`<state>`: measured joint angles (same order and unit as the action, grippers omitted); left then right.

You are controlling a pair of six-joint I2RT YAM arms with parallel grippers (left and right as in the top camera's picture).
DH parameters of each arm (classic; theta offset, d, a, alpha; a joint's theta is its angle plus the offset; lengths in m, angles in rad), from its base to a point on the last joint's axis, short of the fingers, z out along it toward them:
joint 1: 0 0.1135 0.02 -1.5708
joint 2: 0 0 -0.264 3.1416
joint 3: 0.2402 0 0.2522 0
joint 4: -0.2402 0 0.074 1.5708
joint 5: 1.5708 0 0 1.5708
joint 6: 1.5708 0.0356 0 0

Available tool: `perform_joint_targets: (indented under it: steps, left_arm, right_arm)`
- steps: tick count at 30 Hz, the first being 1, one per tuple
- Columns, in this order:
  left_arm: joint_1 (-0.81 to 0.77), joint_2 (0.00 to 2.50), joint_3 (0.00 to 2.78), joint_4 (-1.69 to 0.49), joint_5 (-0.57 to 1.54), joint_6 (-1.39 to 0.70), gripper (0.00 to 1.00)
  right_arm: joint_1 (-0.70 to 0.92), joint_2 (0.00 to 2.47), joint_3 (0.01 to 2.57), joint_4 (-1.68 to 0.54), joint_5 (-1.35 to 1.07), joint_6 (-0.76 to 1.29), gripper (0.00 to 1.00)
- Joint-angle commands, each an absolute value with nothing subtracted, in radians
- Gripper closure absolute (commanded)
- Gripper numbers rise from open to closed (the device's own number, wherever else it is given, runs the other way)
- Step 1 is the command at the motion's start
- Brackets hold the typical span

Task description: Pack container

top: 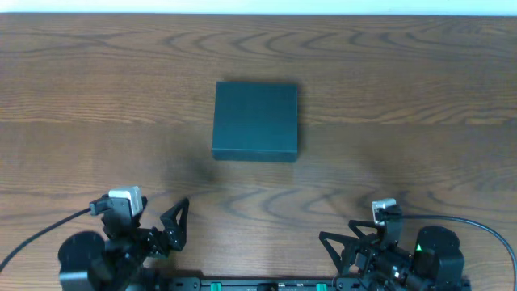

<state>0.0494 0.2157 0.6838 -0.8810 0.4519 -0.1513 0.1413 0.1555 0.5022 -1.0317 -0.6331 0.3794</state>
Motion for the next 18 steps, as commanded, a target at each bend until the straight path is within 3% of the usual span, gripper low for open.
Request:
perform_joint_targets:
  steps: [1, 5, 18]
  left_arm:
    - [0.064, 0.147, 0.627, -0.841, 0.433, 0.179, 0.04]
    - [0.094, 0.092, 0.521, -0.800, 0.410, 0.374, 0.05]
    - [0.138, 0.006, 0.218, -0.551, 0.355, 0.263, 0.05]
  right_arm:
    - [0.144, 0.149, 0.505, -1.034, -0.643, 0.389, 0.01]
    - [0.144, 0.149, 0.505, -1.034, -0.643, 0.389, 0.01]
    - [0.144, 0.149, 0.505, -1.034, -0.643, 0.389, 0.01]
